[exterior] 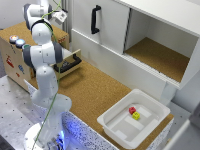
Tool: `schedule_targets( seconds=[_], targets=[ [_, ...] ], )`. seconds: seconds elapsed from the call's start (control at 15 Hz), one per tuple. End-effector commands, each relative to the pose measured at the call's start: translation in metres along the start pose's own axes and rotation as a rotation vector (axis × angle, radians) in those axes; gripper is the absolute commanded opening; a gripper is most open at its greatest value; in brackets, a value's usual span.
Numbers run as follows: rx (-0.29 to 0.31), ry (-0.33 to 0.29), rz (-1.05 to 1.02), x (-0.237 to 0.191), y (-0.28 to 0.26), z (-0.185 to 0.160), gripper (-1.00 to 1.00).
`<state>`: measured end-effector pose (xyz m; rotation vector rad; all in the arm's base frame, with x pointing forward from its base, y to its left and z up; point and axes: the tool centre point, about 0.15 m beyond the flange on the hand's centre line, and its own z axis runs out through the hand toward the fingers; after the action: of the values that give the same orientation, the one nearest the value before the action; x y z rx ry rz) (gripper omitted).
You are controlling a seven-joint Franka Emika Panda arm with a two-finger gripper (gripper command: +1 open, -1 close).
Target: Move to the drawer, then store the purple object
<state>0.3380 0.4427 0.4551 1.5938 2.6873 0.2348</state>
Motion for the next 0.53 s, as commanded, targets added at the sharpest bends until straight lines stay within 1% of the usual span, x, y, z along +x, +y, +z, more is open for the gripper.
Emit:
schedule_targets(
  seconds=[0.0, 0.27, 0.33, 0.47],
  targets=[
    [0.051, -0.058, 0.021, -0.002, 0.017, 0.013, 1.0],
    [0.076, -0.072, 0.037, 0.007, 0.019, 0.026, 1.0],
    [0.077, -0.089, 0.036, 0.01, 0.02, 0.029, 1.0],
    [0.088, -0.083, 0.044, 0.018, 0.023, 0.03, 1.0]
  ],
)
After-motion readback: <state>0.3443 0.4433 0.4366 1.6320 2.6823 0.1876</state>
